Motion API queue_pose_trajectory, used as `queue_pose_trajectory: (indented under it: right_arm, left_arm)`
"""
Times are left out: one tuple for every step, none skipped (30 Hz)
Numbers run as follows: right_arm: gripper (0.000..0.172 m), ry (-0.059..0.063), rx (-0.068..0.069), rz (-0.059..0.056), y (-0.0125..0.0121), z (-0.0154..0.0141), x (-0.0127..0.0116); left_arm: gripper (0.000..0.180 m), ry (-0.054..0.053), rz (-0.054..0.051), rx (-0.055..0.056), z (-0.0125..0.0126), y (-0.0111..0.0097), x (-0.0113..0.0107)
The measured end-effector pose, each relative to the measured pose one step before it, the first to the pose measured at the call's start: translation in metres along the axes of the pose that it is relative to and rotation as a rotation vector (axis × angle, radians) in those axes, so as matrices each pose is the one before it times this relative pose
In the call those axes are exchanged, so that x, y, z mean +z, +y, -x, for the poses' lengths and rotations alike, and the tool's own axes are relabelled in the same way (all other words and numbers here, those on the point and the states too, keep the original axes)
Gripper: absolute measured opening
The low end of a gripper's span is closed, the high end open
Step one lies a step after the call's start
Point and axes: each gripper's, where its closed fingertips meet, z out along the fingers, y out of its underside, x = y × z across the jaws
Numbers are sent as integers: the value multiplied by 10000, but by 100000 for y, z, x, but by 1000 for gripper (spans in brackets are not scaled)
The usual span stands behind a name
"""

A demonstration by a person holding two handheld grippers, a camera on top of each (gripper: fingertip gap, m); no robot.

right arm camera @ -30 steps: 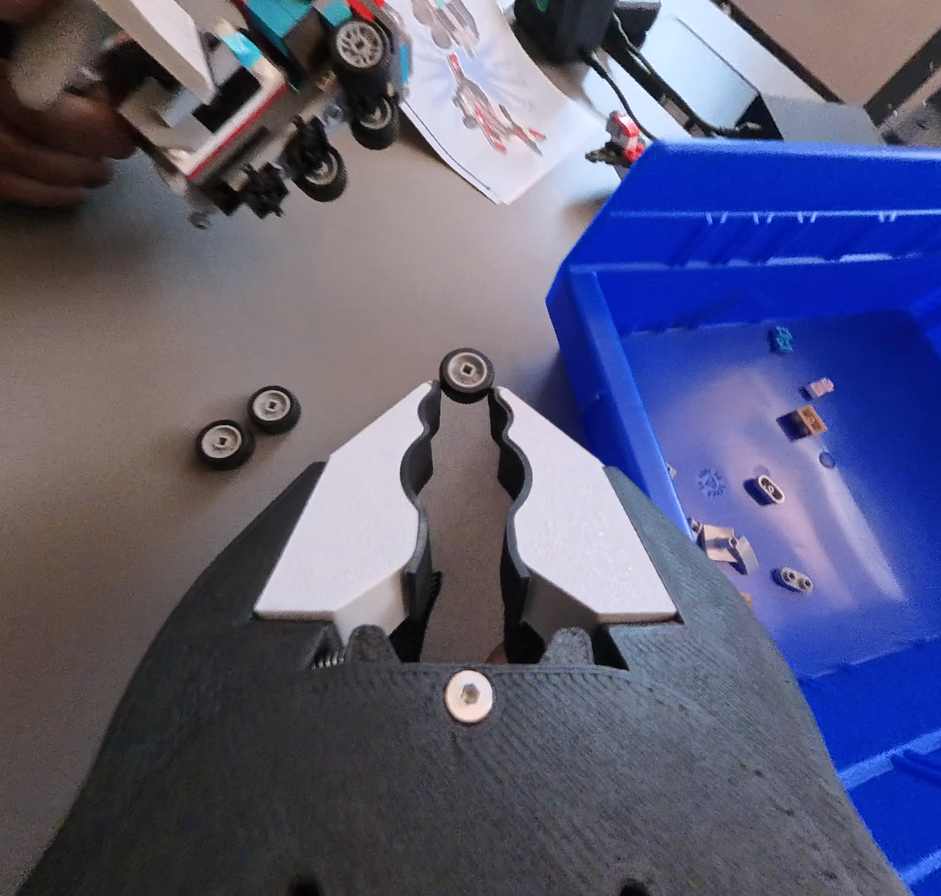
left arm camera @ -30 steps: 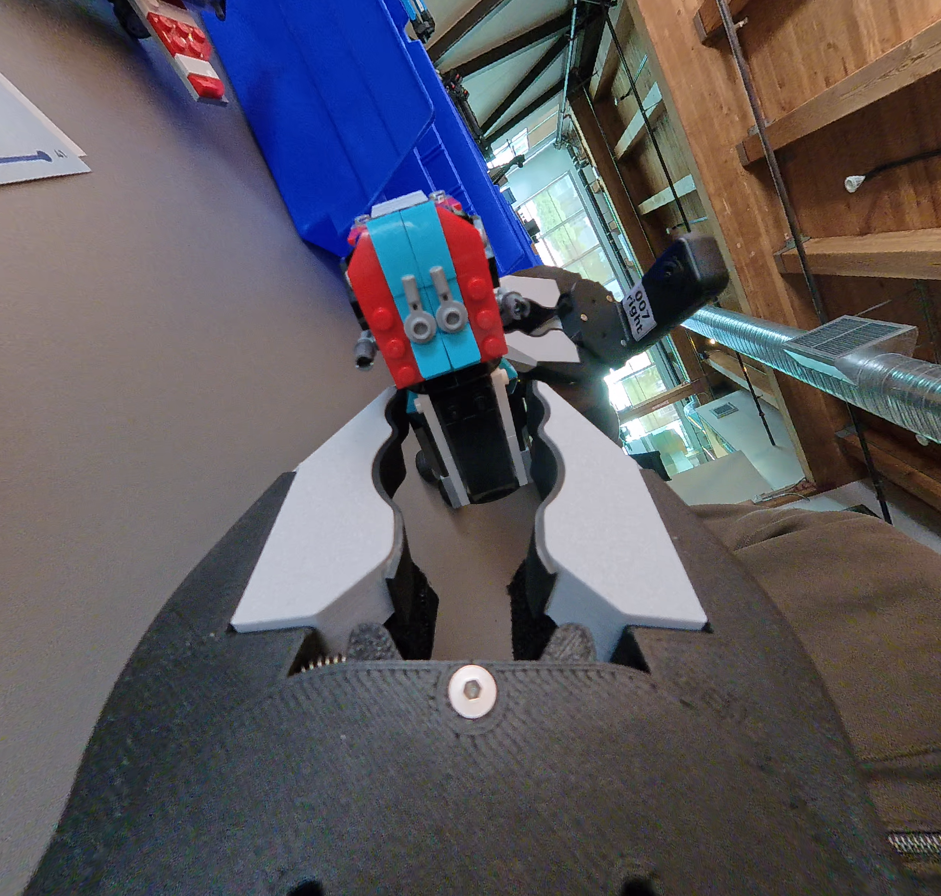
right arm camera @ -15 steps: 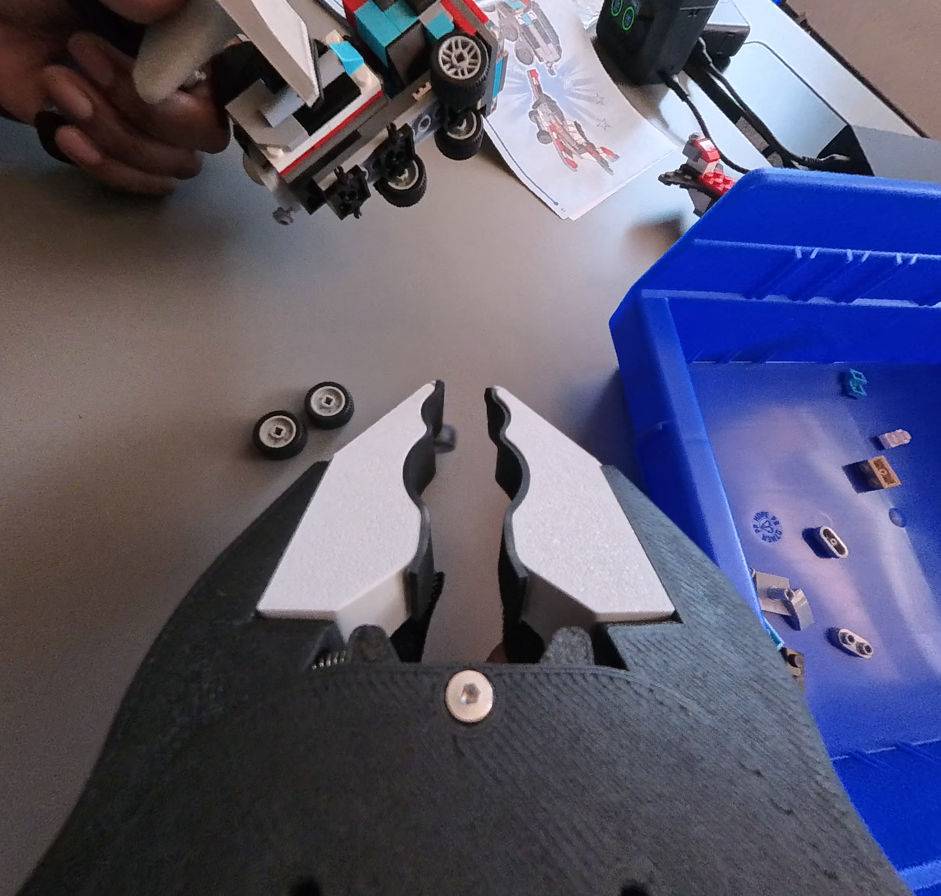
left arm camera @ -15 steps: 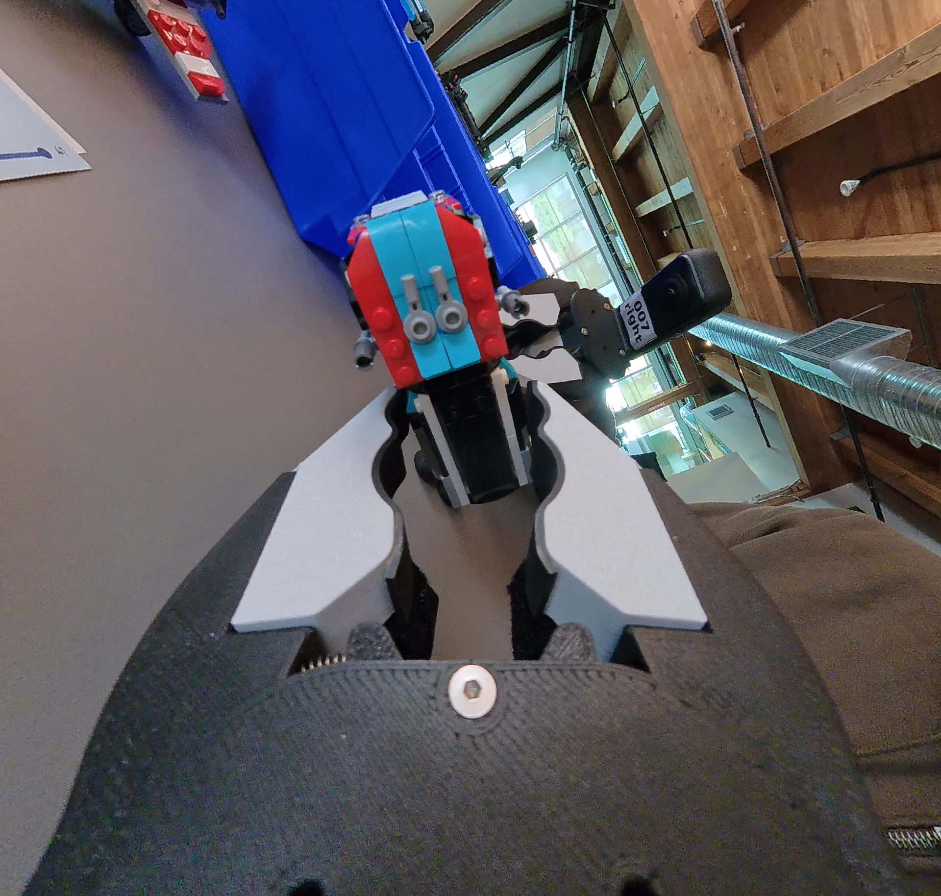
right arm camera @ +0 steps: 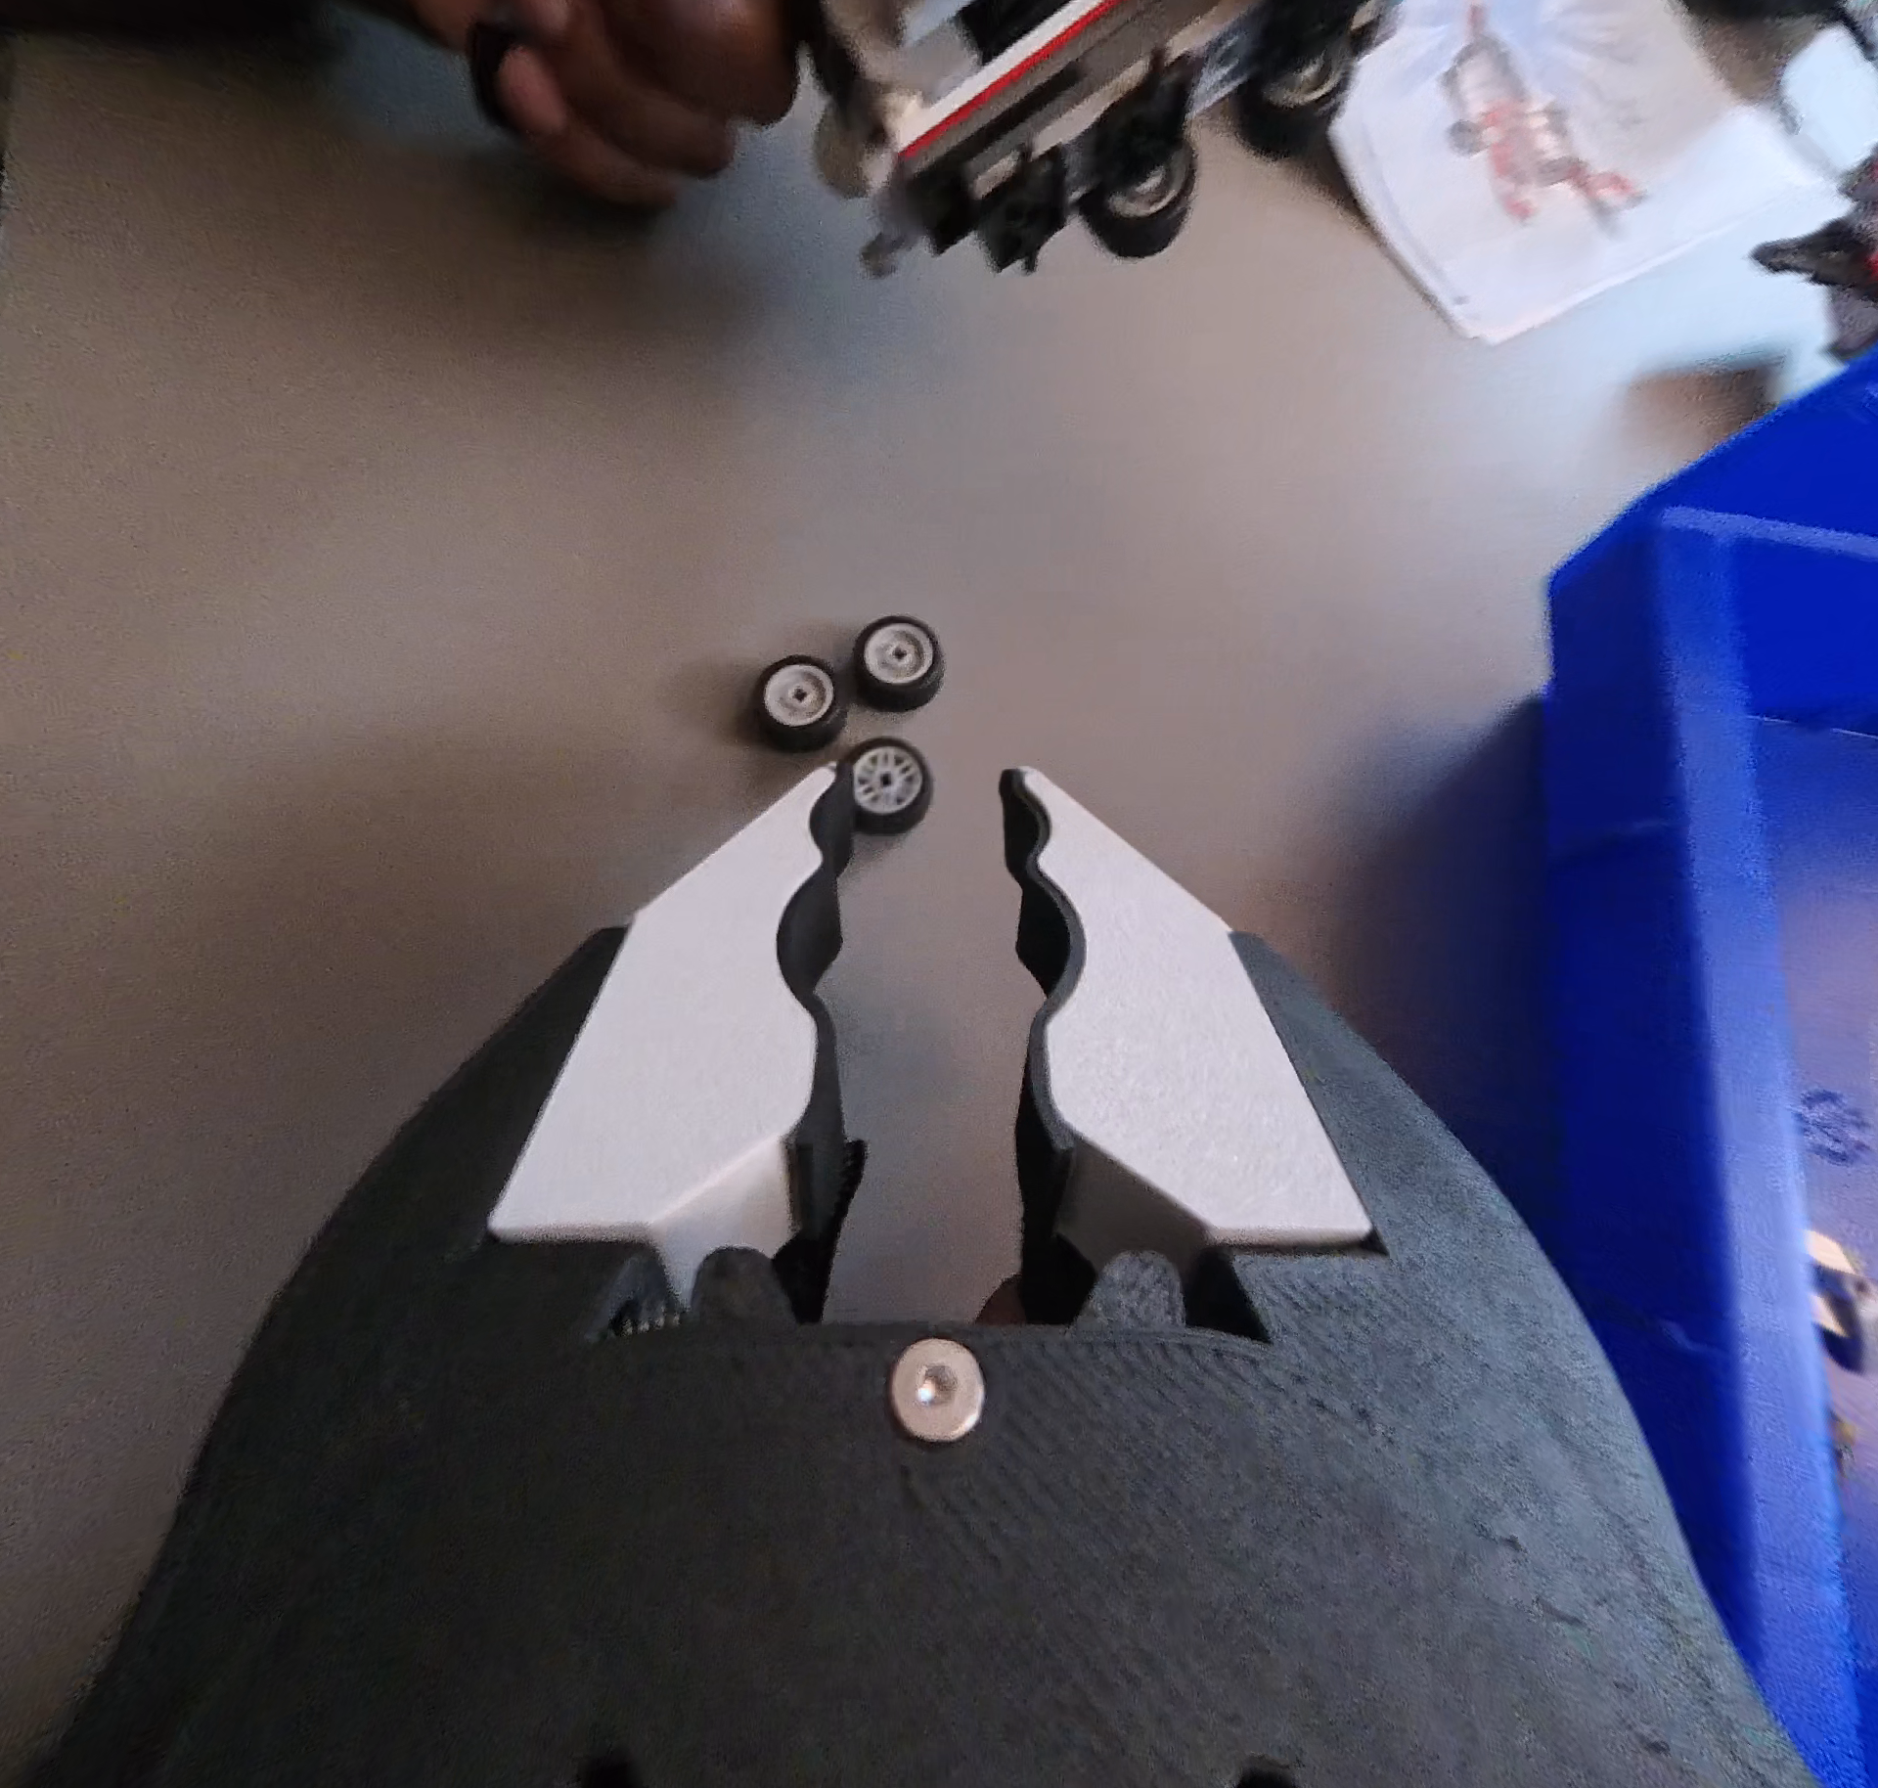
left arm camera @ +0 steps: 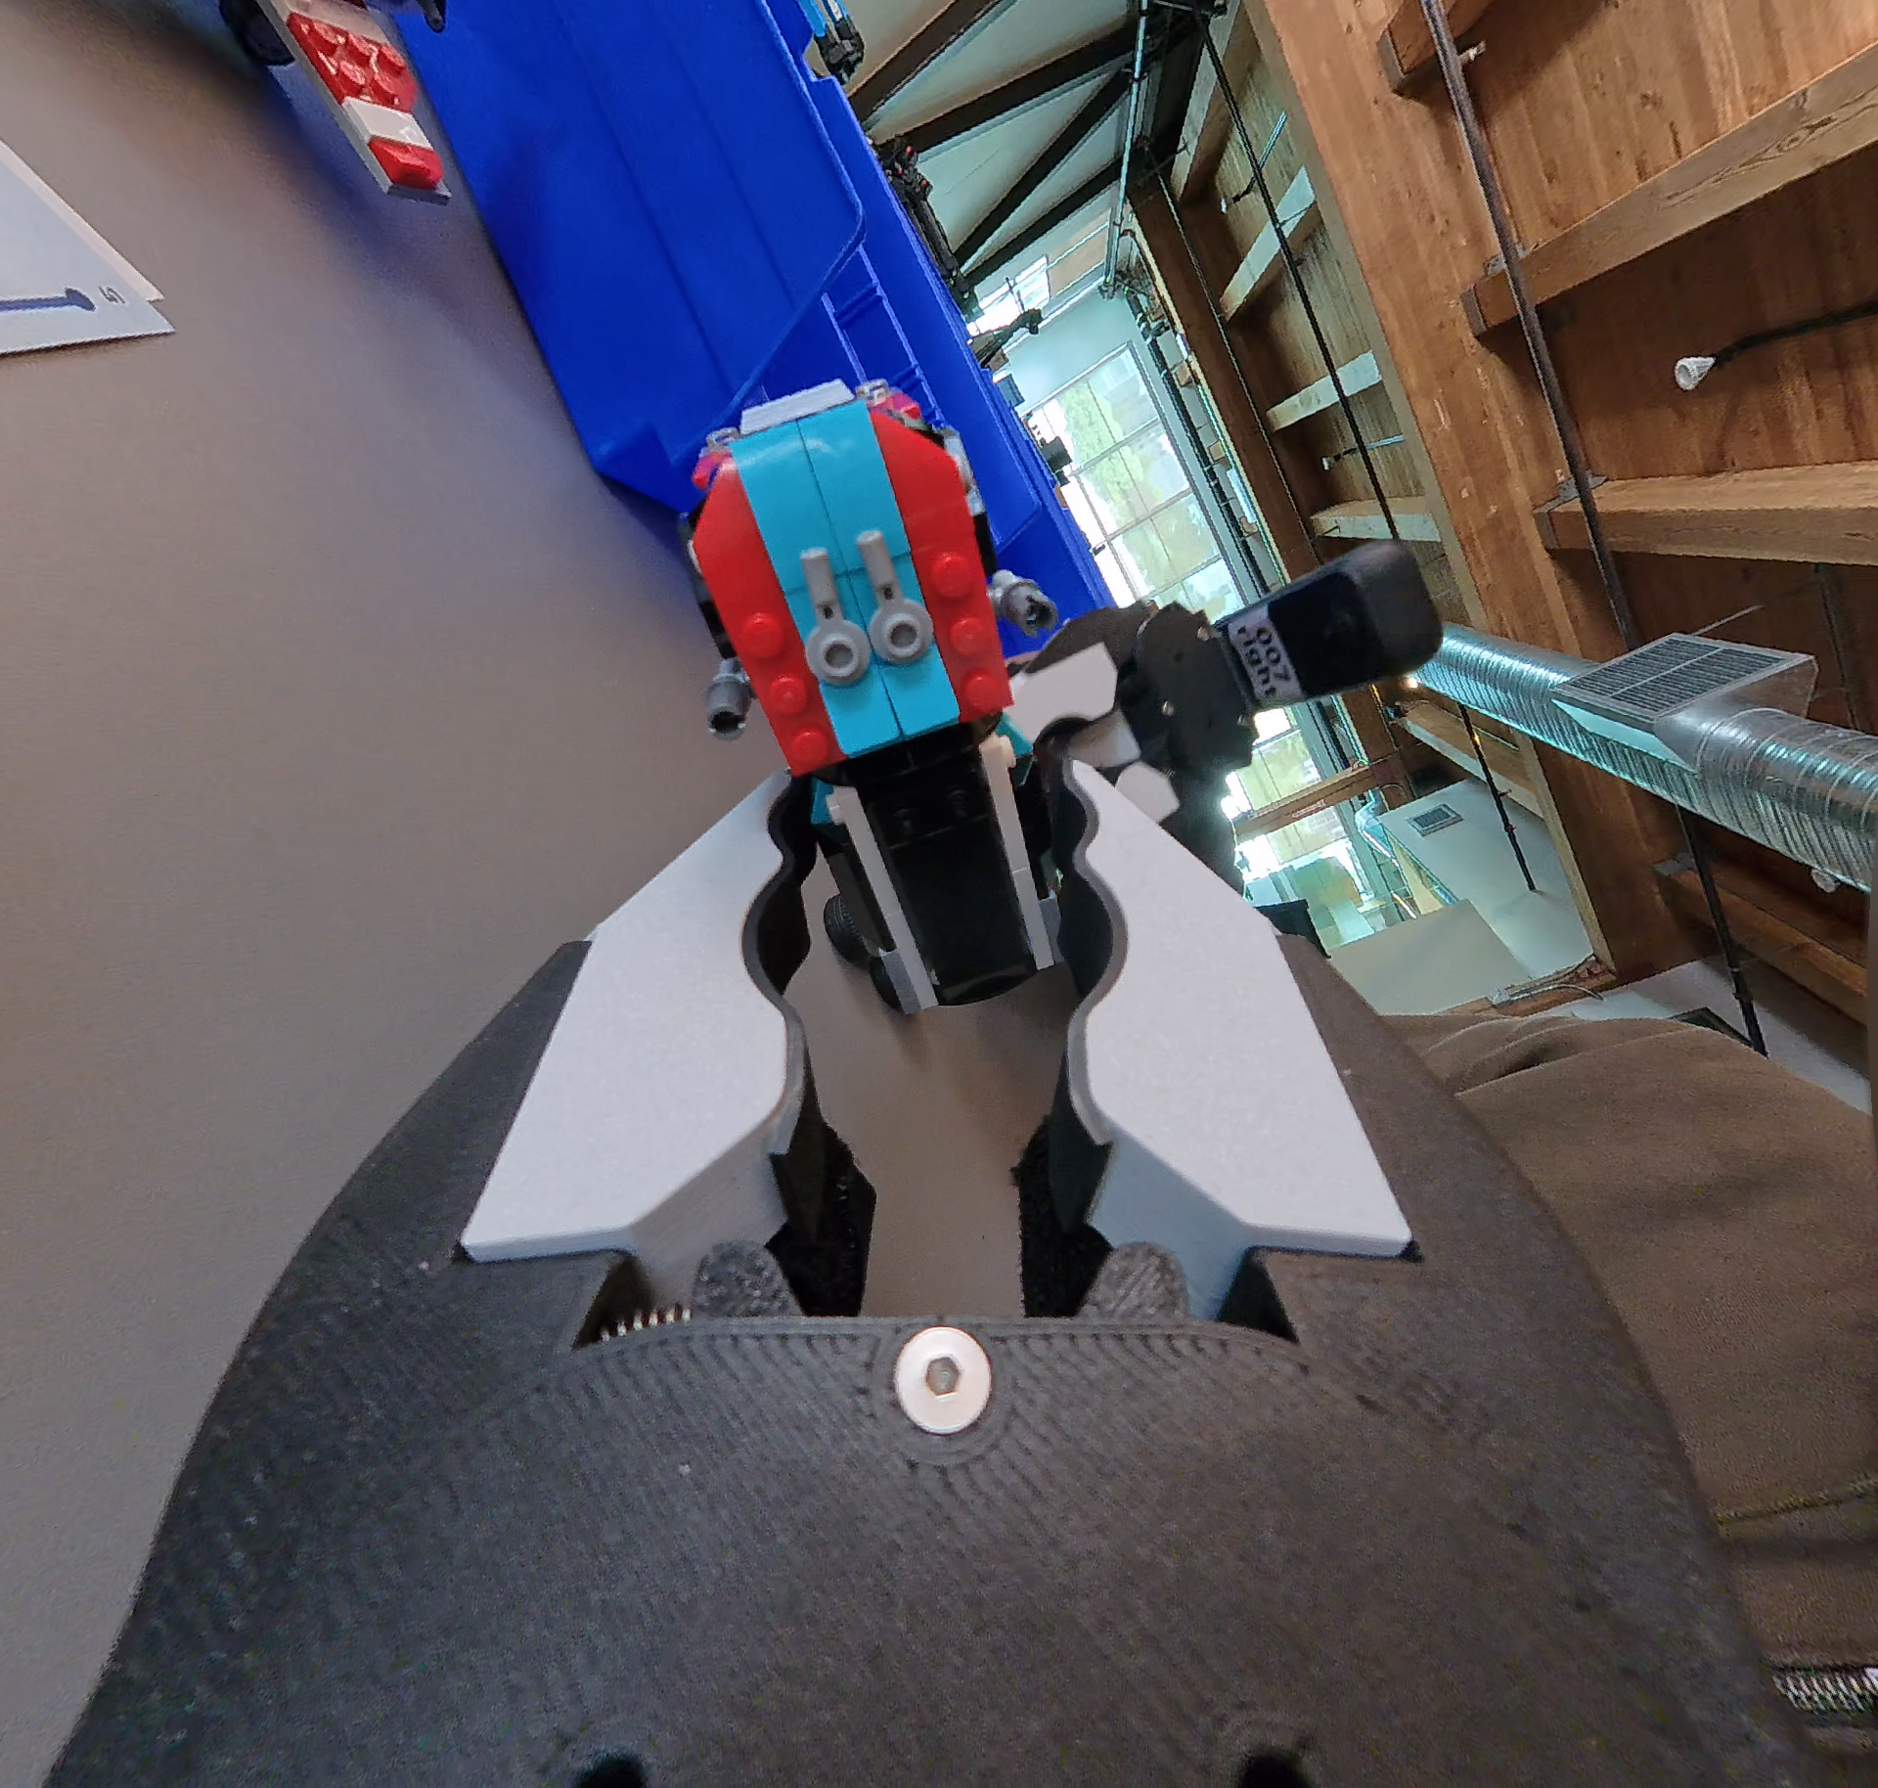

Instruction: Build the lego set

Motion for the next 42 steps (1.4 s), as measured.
queue_pose_trajectory:
  right_arm:
    - [31, -193, -140, 190, 314, 475, 342]
    - [32, -210, -75, 156, 220, 446, 353]
    - [32, -160, -38, 127, 149, 339, 286]
    - [32, -28, -38, 98, 112, 121, 228]
    - [32, 59, -29, 82, 84, -46, 158]
    - [31, 52, -14, 65, 61, -58, 138]
    - [30, 51, -5, 36, 44, -72, 108]
    - [28, 52, 4, 27, 31, -91, 86]
    - [27, 34, 7, 40, 75, -76, 80]
    - [23, 33, -2, 35, 71, -61, 52]
    - [22, 27, -2, 5, 28, -64, 33]
    - [22, 6, 11, -15, -11, -32, 17]
    - [22, 8, 13, -18, -31, -34, 5]
    - [22, 31, 6, -27, -57, -72, -3]
    - [22, 55, 3, -55, -102, -103, -48]
    - [22, 83, 9, -105, -191, -165, -106]
    - [22, 127, 26, -169, -306, -252, -164]
    - [22, 177, 45, -245, -458, -352, -226]
    - [22, 237, 52, -324, -601, -448, -250]
    - [22, 279, 42, -390, -751, -500, -264]
    - [22, 276, 26, -454, -886, -452, -225]
    - [22, 295, 27, -528, -1015, -430, -157]
    - [22, 319, 59, -571, -1093, -422, -63]
    - [22, 252, 88, -562, -1051, -281, 57]
    - [21, 161, 90, -519, -946, -66, 171]
    - [21, 125, 65, -431, -762, 36, 261]
    - [21, 127, 16, -318, -558, 68, 314]
    - [21, 106, -36, -227, -373, 104, 339]
    - [21, 77, -55, -181, -250, 123, 300]
    - [22, 49, -24, -149, -142, 124, 283]
    - [22, 56, 12, -122, -64, 77, 232]
    - [22, 59, 11, -101, -29, 25, 190]
    - [22, 35, 11, -84, -9, 21, 130]
    - [22, 42, 33, -97, -53, -43, 73]
    - [22, 12, 63, -109, -82, -29, 22]
    - [22, -22, 86, -94, -76, -8, 4]
    - [22, -22, 71, -68, -45, -10, 6]
    - [22, -2, 20, -41, -11, -6, 14]
    - [22, 40, -47, -49, -51, -23, 3]
    - [22, 18, -82, -59, -82, 42, 3]
    - [22, -33, -64, -47, -72, 122, 34]
    - [22, -32, -43, -28, -41, 123, 62]
  left_arm:
    - [47, 3, 22, 3, -19, 36, 27]
    - [47, 4, 29, 3, -27, 74, 37]
    - [47, 3, 47, -8, -13, 102, 46]
    - [47, 5, 56, -11, -11, 119, 55]
    - [47, 1, 43, -3, -10, 102, 57]
    - [47, 6, 28, 4, -14, 65, 39]
    - [47, 10, 21, 2, -20, 38, 28]
    - [47, -1, 10, 5, -7, 13, 14]
    - [47, 1, -2, -2, 5, 2, 2]
    - [47, 7, -2, -10, 2, -15, -6]
    - [47, 3, 2, -4, -7, 3, -2]
    - [47, 2, 17, 5, -7, 34, 17]
    - [47, 5, 29, 14, -26, 45, 29]
    - [47, 5, 29, 15, -20, 56, 23]
    - [47, 7, 34, 5, -31, 62, 33]
    - [47, 6, 44, 4, -21, 81, 41]
    - [47, -7, 38, 14, -9, 73, 38]
    - [47, -26, 27, 22, 15, 52, 32]
    - [47, -38, 28, 30, 17, 50, 23]
    - [47, -54, 25, 45, 42, 57, 25]
    - [47, -73, 22, 73, 42, 47, 33]
    - [47, -111, 17, 113, 75, 24, 17]
    - [47, -155, -3, 183, 96, 3, 11]
    - [47, -189, 8, 261, 98, -8, 18]
    - [47, -174, 21, 303, 28, 2, 18]
    - [47, -156, 18, 302, -23, -17, 25]
    - [47, -159, 4, 305, -50, -24, 14]
    - [47, -132, 0, 305, -99, -34, 23]
    - [47, -96, 9, 290, -153, -31, 28]
    - [47, -75, 12, 271, -180, -15, 33]
    - [47, -65, 27, 244, -183, 5, 39]
    - [47, -73, 19, 223, -171, 21, 49]
    - [47, -62, 20, 211, -154, 28, 60]
    - [47, -77, 2, 182, -115, 21, 51]
    - [47, -85, -15, 154, -61, 1, 28]
    - [47, -68, -21, 116, -51, -14, 17]
    - [47, -48, -33, 61, -26, -29, -4]
    - [47, -23, -38, 8, -32, -55, -14]
    - [47, -8, -33, -21, -31, -40, -24]
    - [47, -15, -41, -27, 8, -56, -42]
    - [47, -29, -39, -18, 45, -51, -34]
    - [47, -21, -31, -11, 30, -50, -28]
